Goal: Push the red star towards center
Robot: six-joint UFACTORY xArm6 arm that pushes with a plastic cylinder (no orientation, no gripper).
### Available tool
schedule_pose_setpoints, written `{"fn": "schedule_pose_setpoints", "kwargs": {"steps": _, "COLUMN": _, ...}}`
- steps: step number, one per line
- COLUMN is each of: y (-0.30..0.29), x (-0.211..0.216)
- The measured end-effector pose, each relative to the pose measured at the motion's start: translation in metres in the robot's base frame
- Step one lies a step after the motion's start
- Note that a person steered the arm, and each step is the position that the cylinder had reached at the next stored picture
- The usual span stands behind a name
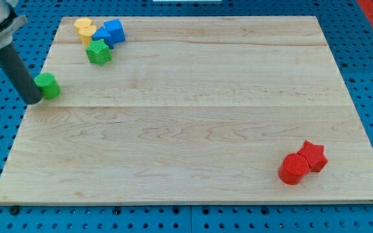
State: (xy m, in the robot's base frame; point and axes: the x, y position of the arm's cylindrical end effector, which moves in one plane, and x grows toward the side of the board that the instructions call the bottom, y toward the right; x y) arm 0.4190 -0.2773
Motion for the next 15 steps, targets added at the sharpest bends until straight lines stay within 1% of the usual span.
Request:
{"fn": "schedule_pose_setpoints", "kwargs": {"steps": 1, "y": 0.019, "x": -0.021}}
{"fn": "schedule_pose_setpoints", "kwargs": {"steps": 3, "y": 0.051, "x": -0.08}}
{"fn": "schedule_pose_setpoints", "kwargs": {"steps": 4, "y": 0.048, "x": -0.069}}
{"fn": "schedule_pose_setpoints", "kwargs": {"steps": 5, "y": 0.111, "x": -0.007}}
{"fn": "schedule_pose_setpoints", "kwargs": {"steps": 6, "y": 0.227, "x": 0.064}}
{"fn": "schedule_pose_setpoints", "kwargs": {"steps": 7, "y": 0.329, "x": 0.127}}
{"fn": "schedule_pose_setpoints", "kwargs": {"steps": 8, "y": 0.383, "x": 0.183}}
{"fn": "schedule_pose_setpoints", "kwargs": {"steps": 9, "y": 0.395, "x": 0.199}}
{"fn": "schedule_pose_setpoints", "kwargs": {"steps": 10, "y": 0.475, "x": 0.19}}
{"fn": "schedule_pose_setpoints", "kwargs": {"steps": 11, "y": 0.491, "x": 0.164}}
{"fn": "schedule_pose_setpoints", "kwargs": {"steps": 12, "y": 0.467, "x": 0.135}}
{"fn": "schedule_pose_setpoints", "kwargs": {"steps": 13, "y": 0.42, "x": 0.105}}
{"fn": "schedule_pose_setpoints", "kwargs": {"steps": 14, "y": 0.393, "x": 0.074}}
{"fn": "schedule_pose_setpoints", "kwargs": {"steps": 15, "y": 0.425, "x": 0.077}}
